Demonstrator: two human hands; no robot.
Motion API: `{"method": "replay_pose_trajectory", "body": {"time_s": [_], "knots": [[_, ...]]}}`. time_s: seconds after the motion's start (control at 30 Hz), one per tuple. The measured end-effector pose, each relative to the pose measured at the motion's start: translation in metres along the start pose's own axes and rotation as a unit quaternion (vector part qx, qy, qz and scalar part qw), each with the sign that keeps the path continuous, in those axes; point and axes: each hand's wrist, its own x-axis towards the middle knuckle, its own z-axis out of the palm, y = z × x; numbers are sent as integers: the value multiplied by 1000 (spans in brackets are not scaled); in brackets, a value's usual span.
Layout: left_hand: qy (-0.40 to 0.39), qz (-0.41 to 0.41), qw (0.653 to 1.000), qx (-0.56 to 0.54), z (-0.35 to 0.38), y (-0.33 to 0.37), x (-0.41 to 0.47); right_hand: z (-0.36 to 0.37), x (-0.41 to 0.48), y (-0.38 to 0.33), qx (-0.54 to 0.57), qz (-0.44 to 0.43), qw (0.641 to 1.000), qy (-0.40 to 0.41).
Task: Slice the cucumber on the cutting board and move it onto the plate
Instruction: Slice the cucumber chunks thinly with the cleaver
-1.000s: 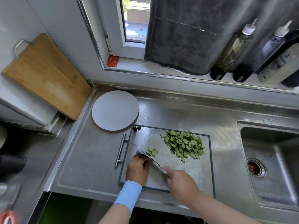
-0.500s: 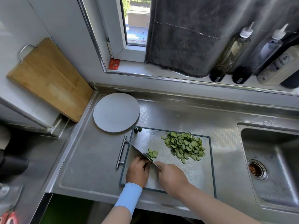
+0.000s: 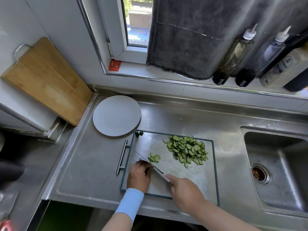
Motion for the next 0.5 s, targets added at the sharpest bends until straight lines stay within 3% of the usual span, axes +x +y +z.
{"method": "replay_pose_trajectory", "body": {"time_s": [0.5], "knots": [[10, 28, 1000, -2, 5, -6, -6, 4, 33, -23, 16, 9, 1000, -3]]}}
